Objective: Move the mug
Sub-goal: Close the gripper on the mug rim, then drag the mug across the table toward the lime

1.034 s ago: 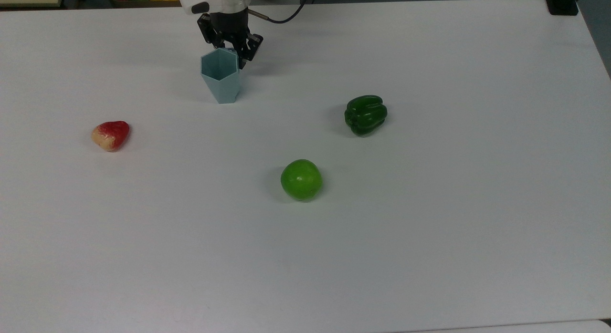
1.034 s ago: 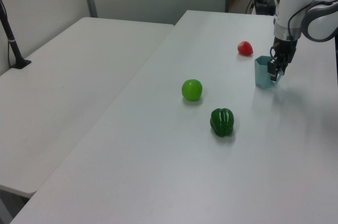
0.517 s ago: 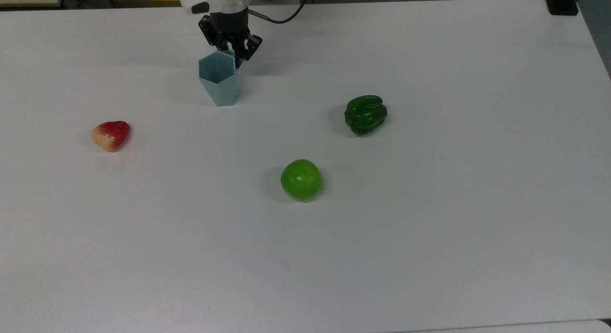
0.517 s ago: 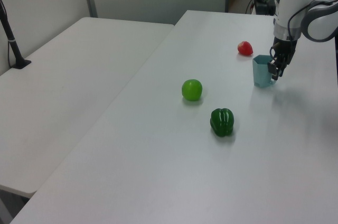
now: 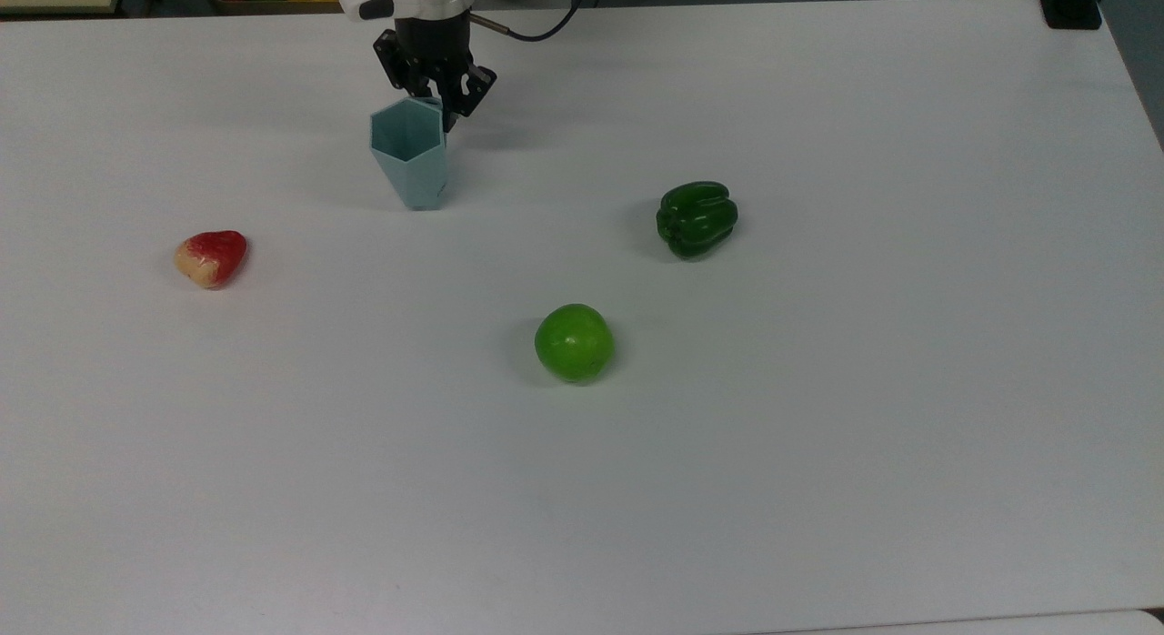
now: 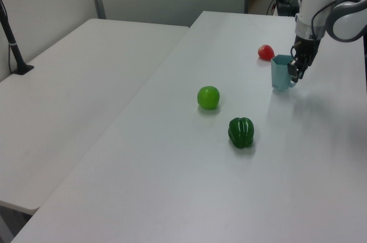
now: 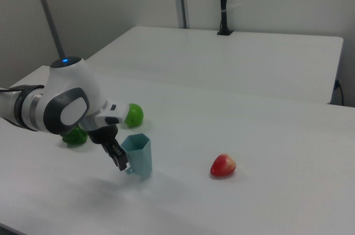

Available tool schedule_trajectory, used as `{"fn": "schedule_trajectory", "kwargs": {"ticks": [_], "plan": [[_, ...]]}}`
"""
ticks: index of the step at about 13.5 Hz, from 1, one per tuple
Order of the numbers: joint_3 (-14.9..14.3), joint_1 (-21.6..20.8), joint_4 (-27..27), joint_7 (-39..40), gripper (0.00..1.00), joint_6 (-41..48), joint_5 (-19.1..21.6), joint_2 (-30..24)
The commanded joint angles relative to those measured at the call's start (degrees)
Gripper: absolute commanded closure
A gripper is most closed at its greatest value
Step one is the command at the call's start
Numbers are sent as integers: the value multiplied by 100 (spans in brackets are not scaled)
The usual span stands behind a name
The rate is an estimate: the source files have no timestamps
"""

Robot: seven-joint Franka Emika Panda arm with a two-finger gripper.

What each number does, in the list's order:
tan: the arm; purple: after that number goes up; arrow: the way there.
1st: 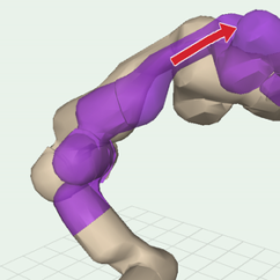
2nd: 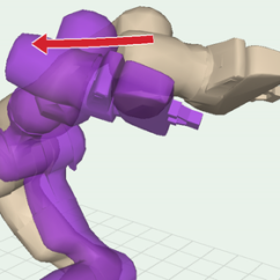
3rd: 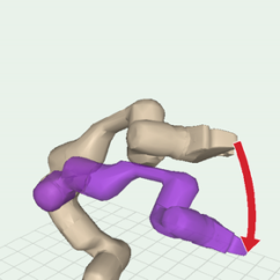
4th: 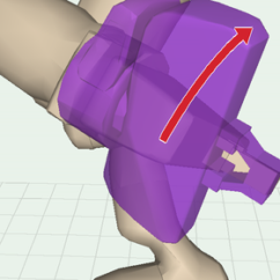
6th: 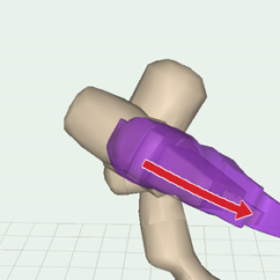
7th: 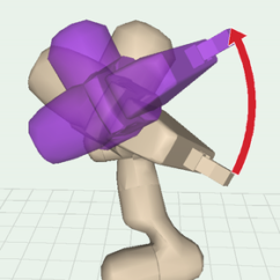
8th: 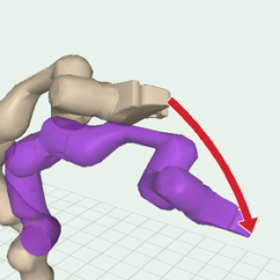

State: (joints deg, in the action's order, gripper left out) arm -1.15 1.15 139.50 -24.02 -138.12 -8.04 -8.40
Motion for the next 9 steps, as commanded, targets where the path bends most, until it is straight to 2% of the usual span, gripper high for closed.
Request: {"fn": "schedule_trajectory", "kwargs": {"ticks": [1, 4, 7, 9], "plan": [[-34, -19, -352, -173, 86, -92, -110, -118], [-121, 25, -1098, -190, 86, -14, -22, 153], [-184, 7, -2397, -567, 86, 486, 57, 1004], [-184, 25, -3432, -743, 86, 916, 57, 1829]]}}
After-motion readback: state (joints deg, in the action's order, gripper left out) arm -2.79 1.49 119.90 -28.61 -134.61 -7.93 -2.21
